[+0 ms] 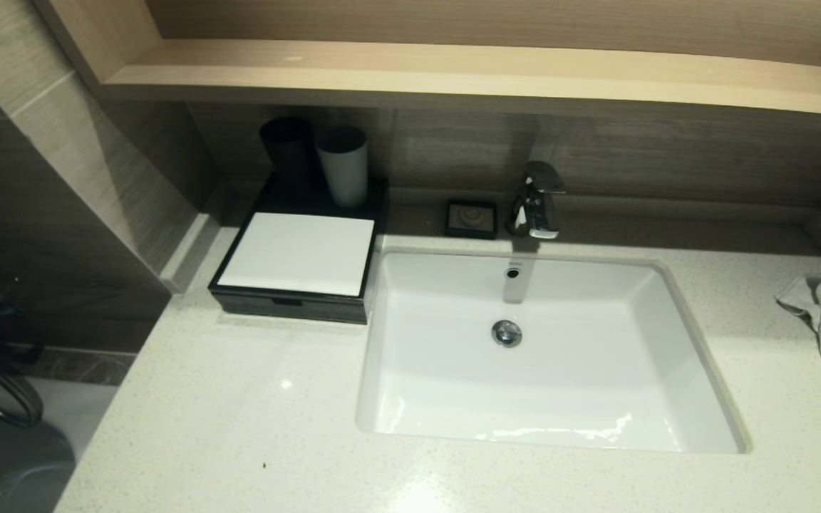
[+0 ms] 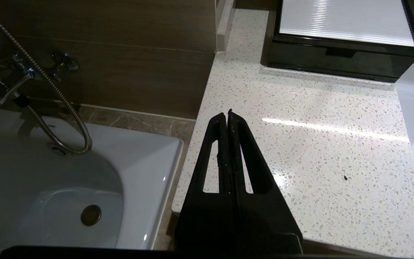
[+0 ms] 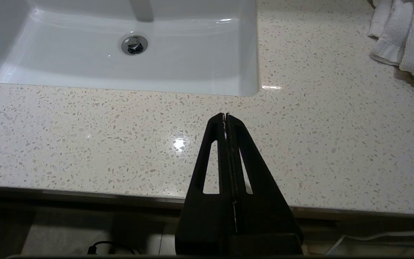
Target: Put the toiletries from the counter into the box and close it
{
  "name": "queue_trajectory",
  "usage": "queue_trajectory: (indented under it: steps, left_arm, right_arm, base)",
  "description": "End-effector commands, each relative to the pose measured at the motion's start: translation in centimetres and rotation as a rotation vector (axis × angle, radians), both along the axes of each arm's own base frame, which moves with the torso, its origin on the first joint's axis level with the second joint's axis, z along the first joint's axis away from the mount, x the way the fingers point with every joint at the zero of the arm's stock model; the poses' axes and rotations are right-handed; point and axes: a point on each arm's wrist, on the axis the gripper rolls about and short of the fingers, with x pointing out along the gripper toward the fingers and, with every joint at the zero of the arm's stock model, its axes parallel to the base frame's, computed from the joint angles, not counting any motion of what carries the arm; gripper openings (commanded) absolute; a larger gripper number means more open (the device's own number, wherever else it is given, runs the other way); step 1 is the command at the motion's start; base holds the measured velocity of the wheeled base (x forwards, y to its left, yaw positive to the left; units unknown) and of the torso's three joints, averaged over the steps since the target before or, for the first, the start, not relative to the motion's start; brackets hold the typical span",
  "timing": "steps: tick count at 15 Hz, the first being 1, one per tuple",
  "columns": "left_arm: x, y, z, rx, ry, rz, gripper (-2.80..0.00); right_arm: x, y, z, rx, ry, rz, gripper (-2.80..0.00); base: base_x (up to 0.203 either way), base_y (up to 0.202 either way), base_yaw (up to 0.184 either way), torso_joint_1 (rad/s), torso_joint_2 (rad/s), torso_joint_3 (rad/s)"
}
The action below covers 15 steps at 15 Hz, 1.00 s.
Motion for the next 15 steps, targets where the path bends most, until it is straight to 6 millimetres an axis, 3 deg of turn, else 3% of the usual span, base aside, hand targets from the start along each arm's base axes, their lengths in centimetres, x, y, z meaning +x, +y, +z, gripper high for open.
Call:
queue_trajectory:
  steps: [1,7,15]
  left_arm:
    - [-0.9,0.0,-0.7,0.001,-0.036,0.002,-2.80]
    - [-1.7,-0.1,-2.5,0.044,-0.051,-0.024,-2.80]
    - [-0.9,-0.2,-4.8,0.047,0.018,-0.078,-2.80]
  right_arm:
    - [0.0,0.0,0.0,-0.001,0.000,0.000,-2.80]
    - [0.0,0.0,0.0,-0.001,0.000,0.000,-2.80]
    - [0.0,0.0,0.0,-0.001,0.002,0.000,-2.80]
  base:
    - [0.000,0.000,0.000,0.000,0.00,0.000]
    - [0.000,0.000,0.000,0.000,0.00,0.000]
    - [0.000,0.000,0.000,0.000,0.00,0.000]
